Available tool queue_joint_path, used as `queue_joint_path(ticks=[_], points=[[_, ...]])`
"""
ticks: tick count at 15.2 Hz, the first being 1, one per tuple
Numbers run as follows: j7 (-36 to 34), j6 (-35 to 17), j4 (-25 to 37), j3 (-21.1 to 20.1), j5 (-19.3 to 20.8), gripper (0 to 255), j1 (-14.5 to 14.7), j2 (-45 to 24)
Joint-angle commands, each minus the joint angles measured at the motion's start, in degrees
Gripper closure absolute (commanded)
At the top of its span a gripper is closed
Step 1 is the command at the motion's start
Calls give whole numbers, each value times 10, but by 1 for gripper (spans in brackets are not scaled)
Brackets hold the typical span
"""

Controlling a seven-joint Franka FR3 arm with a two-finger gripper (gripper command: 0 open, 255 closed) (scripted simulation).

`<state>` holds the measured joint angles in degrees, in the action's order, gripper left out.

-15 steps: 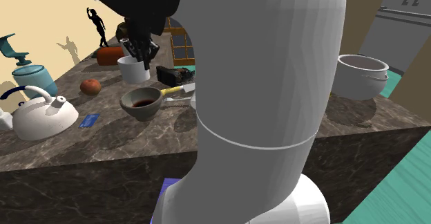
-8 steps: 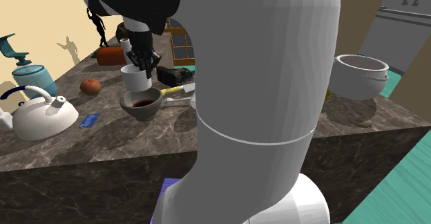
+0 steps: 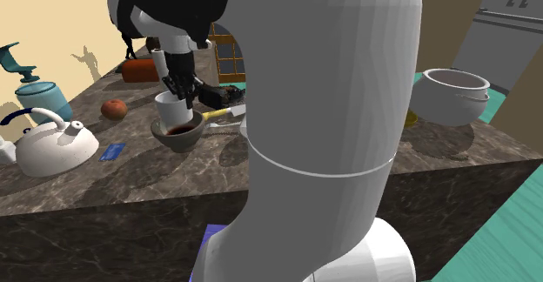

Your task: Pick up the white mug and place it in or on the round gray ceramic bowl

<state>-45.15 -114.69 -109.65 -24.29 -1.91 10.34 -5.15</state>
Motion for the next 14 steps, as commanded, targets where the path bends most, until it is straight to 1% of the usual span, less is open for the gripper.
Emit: queue_joint_path(ticks=[1, 6, 7, 12, 14], points=[[1, -2, -1, 0, 0, 255, 0, -1], [1, -2, -1, 0, 0, 255, 0, -1], [1, -2, -1, 0, 0, 0, 0, -1], [1, -2, -1, 0, 0, 0, 0, -1], [3, 34, 26, 1, -4, 0, -2, 9]])
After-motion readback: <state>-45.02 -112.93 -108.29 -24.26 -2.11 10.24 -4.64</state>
